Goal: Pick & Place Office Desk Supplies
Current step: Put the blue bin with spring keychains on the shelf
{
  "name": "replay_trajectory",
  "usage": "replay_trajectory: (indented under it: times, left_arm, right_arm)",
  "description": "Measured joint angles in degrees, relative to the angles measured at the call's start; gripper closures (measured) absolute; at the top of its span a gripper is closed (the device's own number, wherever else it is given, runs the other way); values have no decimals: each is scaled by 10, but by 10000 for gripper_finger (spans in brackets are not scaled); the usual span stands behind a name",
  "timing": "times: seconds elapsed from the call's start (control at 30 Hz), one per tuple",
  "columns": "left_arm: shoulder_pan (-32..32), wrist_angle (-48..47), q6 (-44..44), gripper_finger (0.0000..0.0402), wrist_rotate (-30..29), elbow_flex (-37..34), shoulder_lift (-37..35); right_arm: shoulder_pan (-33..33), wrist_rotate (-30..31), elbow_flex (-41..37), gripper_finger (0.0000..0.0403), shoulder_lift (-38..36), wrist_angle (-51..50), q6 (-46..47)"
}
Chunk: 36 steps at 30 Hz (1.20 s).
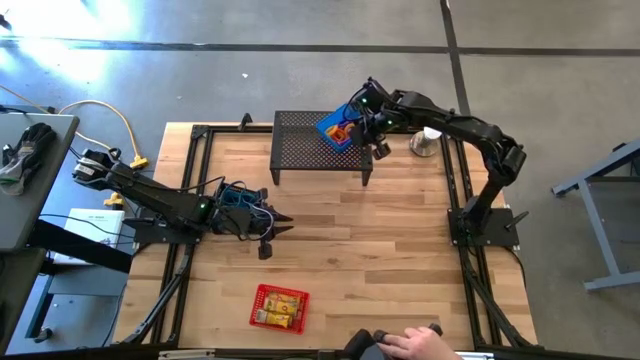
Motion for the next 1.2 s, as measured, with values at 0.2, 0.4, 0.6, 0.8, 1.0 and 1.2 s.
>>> replay_trajectory:
  times: [0.2,0.4,0.6,0.8,1.0,1.2]
  left_arm:
    - [0,0,0,321,0,0,0]
    - [0,0,-2,321,0,0,0]
    - [0,0,-3,321,0,0,0]
    - [0,-5,-30,321,0,0,0]
    - [-1,-9,-54,321,0,0,0]
    - [-13,-9,-54,321,0,0,0]
  right_arm:
    - [5,-4,0,289,0,4,13]
    - [25,16,0,236,0,1,0]
    - [61,88,0,226,0,8,-6]
    - [90,71,0,236,0,8,-17]
    - [108,65,0,247,0,-10,-16]
    - [121,84,0,260,0,-65,-11]
